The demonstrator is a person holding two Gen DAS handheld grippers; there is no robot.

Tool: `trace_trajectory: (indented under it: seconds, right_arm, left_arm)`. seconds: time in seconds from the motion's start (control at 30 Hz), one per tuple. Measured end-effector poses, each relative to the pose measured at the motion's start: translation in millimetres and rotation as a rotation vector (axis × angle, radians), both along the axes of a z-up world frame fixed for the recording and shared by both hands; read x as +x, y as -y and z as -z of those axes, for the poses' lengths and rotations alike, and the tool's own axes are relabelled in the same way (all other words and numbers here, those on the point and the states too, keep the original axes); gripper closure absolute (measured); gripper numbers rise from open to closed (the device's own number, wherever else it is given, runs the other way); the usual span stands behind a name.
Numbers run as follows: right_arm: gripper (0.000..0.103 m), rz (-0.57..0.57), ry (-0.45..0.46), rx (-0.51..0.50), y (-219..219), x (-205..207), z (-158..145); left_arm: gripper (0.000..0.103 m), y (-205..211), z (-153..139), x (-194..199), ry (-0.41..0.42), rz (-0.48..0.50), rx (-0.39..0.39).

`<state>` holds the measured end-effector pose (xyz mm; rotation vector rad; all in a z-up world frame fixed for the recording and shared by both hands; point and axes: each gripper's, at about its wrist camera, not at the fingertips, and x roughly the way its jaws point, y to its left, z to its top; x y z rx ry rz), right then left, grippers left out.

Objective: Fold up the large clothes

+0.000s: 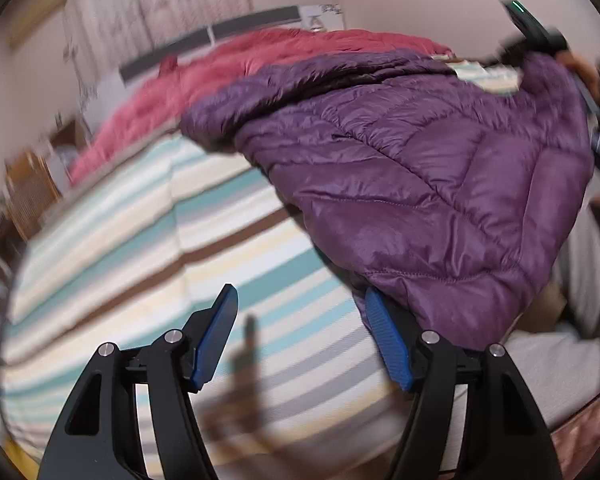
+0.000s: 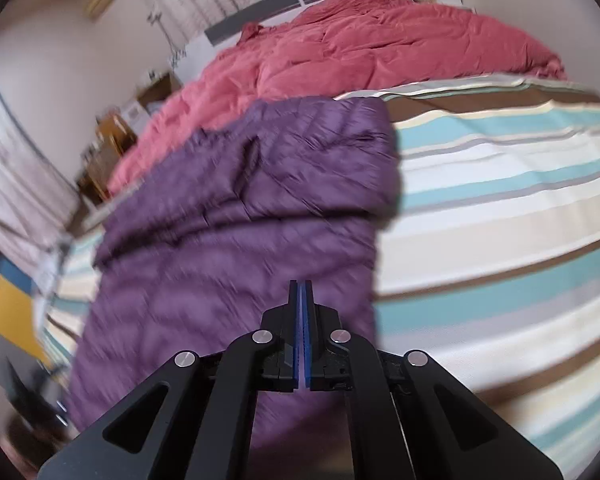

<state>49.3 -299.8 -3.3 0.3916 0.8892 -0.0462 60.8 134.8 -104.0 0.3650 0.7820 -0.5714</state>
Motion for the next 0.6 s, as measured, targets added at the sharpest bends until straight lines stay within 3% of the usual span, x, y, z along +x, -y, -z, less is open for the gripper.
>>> trace_trajectory:
  seconds: [0.07,0.1,0.2,0.3,0.43,0.6]
  right_arm:
    - [0.043,-0.005,-0.022,0.012,3,-19,0]
    - [0.036,0.007,-0.02,0.017,6,-33,-1]
    - [0.037,-0.009,-0.058,0.054,11,-63,2]
    - [0.046,-0.052,-0.132,0.122,9,-82,17]
    - [0.057,-0.151,-0.234,0.129,-12,-104,38]
    - [0.064,-0.198,-0.242,0.15,-27,-120,45]
  left_arm:
    - [0.038,-6,-3,4,-0.065,-0.014,-0.11]
    - [0.038,-8,-5,4,-0.076,-0.018,-0.148]
    - [0.039,-16,-8,4,-0.147,-0.029,-0.297]
    - [0.039,-23,-2,4,-0.249,-0.037,-0.446]
    - [0.038,-25,4,-2,-0.314,-0.015,-0.529]
    - [0.036,-21,1,-16,-0.363,0.039,-0.575]
